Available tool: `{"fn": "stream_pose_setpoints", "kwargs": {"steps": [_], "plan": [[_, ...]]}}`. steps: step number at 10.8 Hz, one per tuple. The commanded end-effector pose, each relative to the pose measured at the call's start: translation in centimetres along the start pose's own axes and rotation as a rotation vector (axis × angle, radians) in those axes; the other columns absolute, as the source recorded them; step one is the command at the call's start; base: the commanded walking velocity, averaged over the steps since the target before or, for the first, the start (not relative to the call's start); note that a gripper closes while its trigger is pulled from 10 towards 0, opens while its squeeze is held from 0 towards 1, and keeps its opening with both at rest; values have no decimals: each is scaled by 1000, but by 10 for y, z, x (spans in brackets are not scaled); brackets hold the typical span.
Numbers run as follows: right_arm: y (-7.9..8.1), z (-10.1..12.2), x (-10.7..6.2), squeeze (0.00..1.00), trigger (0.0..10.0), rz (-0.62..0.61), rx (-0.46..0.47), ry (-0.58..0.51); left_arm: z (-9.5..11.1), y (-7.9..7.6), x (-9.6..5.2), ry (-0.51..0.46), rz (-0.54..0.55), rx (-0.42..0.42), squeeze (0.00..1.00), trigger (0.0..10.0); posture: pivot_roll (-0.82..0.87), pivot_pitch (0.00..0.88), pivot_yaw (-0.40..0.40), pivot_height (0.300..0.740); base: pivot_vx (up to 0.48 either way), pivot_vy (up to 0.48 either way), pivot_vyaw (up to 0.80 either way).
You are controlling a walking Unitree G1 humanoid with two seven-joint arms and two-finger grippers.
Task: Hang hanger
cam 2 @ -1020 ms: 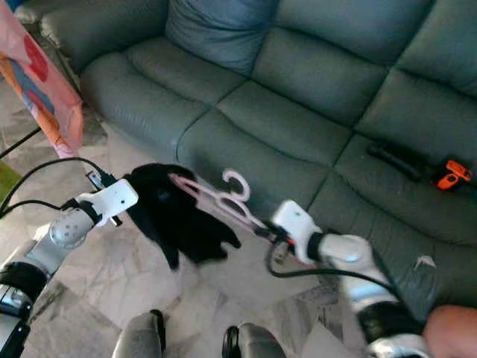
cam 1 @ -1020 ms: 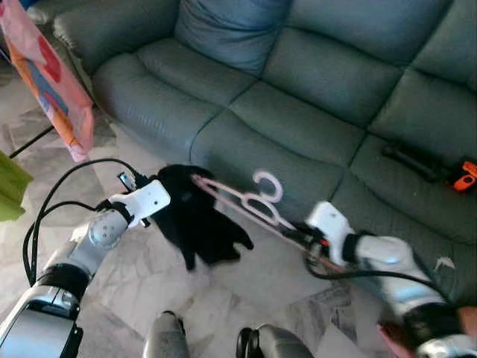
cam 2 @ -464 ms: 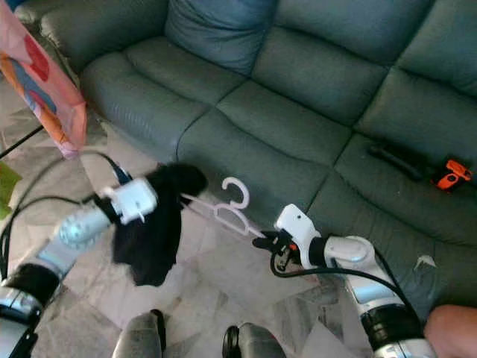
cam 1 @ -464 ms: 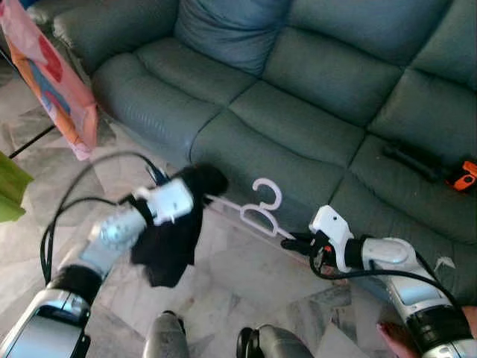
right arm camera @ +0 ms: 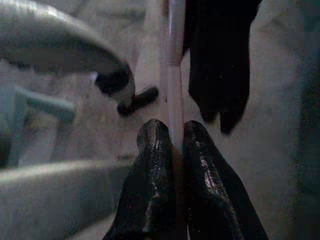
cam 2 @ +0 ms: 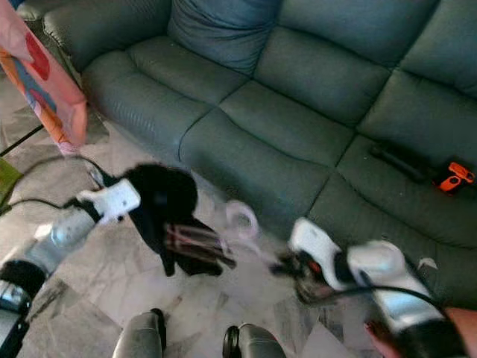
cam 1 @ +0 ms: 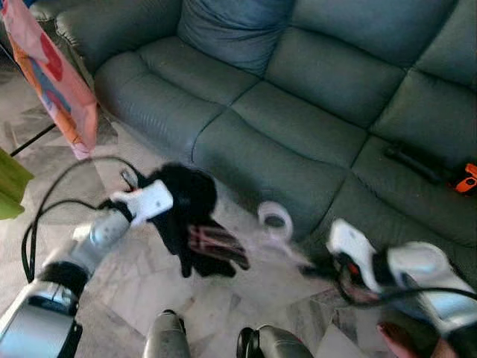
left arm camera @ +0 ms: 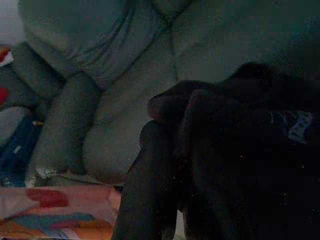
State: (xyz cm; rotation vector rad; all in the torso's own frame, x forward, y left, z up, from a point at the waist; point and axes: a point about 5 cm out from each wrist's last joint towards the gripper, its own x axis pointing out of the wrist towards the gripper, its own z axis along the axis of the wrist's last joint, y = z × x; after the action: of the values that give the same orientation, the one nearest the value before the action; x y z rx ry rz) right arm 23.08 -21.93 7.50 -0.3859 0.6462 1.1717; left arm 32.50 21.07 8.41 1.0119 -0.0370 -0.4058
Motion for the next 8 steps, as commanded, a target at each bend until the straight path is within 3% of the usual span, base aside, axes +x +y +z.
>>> {"fn": "stream_pose_setpoints", "kwargs": {"steps": [1, 2, 4, 8], "plan": [[-2, -6, -7, 0, 10000, -21, -16, 44, 5, 5, 2, -30, 27, 0, 0, 10000, 7, 158, -63, 740, 0, 0, 0], [-16, -9, -19, 0, 10000, -137, -46, 65, 11, 1, 2, -81, -17, 13, 0, 10000, 5, 162, -59, 740, 0, 0, 0], [-30, 13, -25, 0, 10000, -248, -87, -65, 14, -13, -2, -129, -112, 37, 0, 10000, 3, 165, -54, 740, 0, 0, 0], [-24, 25, -8, 0, 10000, -195, -132, -121, 21, -26, -2, -168, -164, 33, 0, 10000, 8, 165, -52, 740, 0, 0, 0]]}}
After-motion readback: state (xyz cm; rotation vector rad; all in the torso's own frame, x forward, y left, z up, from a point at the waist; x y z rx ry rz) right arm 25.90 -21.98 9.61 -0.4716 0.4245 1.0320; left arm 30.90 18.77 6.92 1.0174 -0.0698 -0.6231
